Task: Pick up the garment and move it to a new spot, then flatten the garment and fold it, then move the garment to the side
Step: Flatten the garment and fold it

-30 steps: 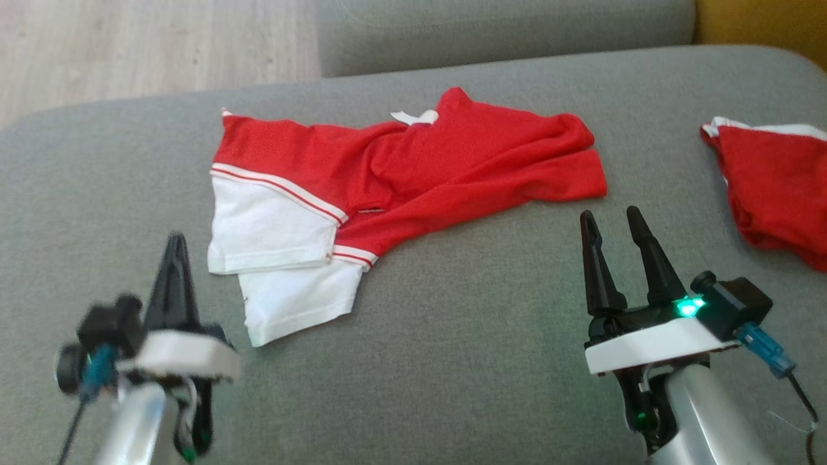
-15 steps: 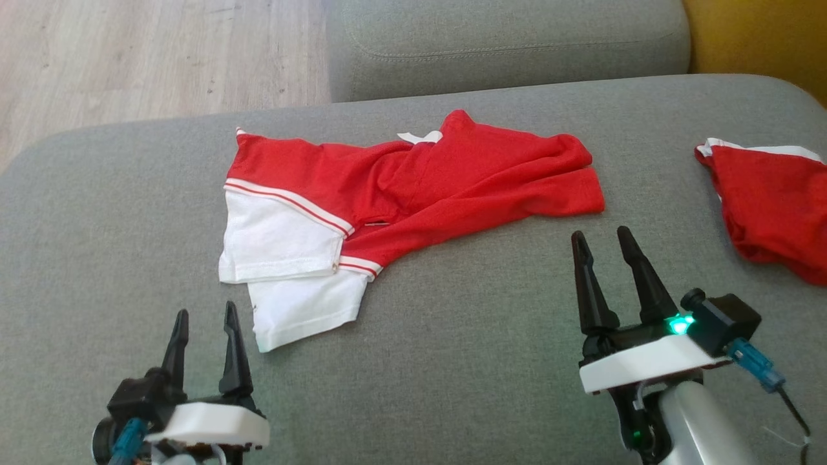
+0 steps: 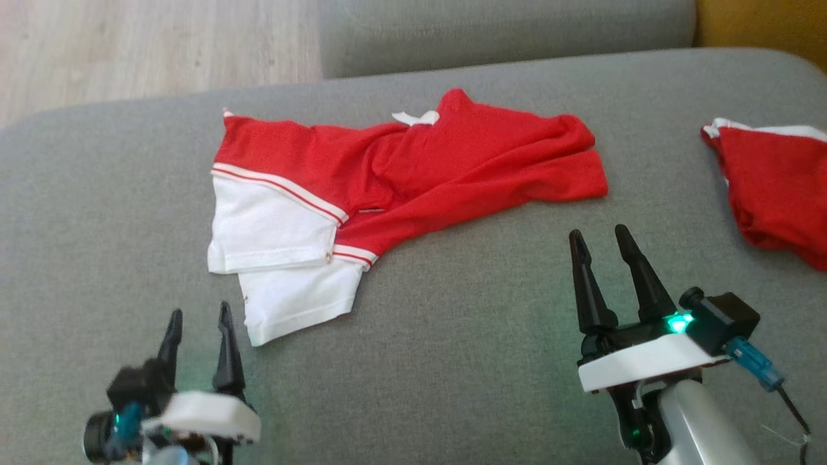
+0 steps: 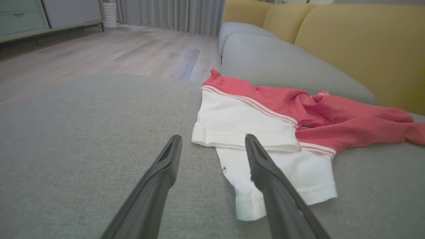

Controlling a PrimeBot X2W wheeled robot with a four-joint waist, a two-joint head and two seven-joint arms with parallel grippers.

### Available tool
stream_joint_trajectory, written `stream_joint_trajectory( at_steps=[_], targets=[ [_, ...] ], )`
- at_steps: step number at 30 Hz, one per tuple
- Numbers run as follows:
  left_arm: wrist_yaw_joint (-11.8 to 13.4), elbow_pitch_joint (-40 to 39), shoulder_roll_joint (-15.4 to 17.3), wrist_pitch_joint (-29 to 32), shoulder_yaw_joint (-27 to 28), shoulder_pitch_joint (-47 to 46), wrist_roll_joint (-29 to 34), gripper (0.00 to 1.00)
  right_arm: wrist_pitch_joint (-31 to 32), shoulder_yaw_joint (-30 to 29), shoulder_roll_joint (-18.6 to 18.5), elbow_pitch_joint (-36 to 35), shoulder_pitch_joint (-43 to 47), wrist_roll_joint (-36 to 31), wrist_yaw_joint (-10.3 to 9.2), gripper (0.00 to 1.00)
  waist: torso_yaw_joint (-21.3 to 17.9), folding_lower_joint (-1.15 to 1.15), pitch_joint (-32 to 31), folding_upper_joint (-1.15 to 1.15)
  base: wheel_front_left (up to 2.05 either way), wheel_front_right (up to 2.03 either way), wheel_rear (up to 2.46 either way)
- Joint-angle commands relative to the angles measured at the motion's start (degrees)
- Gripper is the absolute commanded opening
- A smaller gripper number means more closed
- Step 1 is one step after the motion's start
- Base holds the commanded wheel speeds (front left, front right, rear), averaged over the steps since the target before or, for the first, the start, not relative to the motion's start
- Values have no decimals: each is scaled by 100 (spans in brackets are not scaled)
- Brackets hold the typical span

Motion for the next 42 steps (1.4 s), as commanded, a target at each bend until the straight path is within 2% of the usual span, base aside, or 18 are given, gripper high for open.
stream_joint_trajectory(
  at_steps=[1, 11, 19, 28, 35, 39, 40, 41, 42],
  targets=[
    [11, -52, 176, 99, 231, -440, 33, 100, -62, 99, 11, -210, -225, -48, -5, 100, -18, 0, 147, 0, 0, 0, 0],
    [-12, 994, 450, 1139, 250, -1652, -97, 100, -62, 20, 11, -266, -447, -73, -5, 100, -142, 0, 775, 0, 0, 0, 0],
    [85, 1723, 618, 1344, 296, -2255, -97, 100, -62, -14, 11, -293, -540, -64, -5, 100, -202, 0, 995, 0, 0, 0, 0],
    [-193, 2106, 644, 1266, 92, -2520, -62, 100, -62, -56, 11, -298, -598, -66, -5, 100, -244, 0, 1106, 0, 0, 0, 0],
    [-377, 2180, 577, 1544, -170, -2399, -38, 100, -62, -57, 11, -284, -623, -23, -5, 100, -235, 0, 1076, 0, 0, 0, 0],
    [-393, 2150, 589, 1709, -235, -2343, -53, 100, -62, -51, 11, -284, -641, 0, -5, 100, -219, 0, 1053, 0, 0, 0, 0],
    [-413, 2147, 596, 1768, -250, -2336, -66, 86, -62, -40, 11, -284, -647, 5, -5, 100, -220, 0, 1050, 0, 0, 0, 0],
    [-437, 2138, 604, 1817, -262, -2333, -80, 30, -62, -32, 11, -285, -653, 9, -5, 100, -221, 0, 1049, 0, 0, 0, 0],
    [-463, 2125, 614, 1859, -278, -2331, -90, 0, -62, -25, 11, -287, -658, 13, -5, 100, -223, 0, 1050, 0, 0, 0, 0]
  ],
)
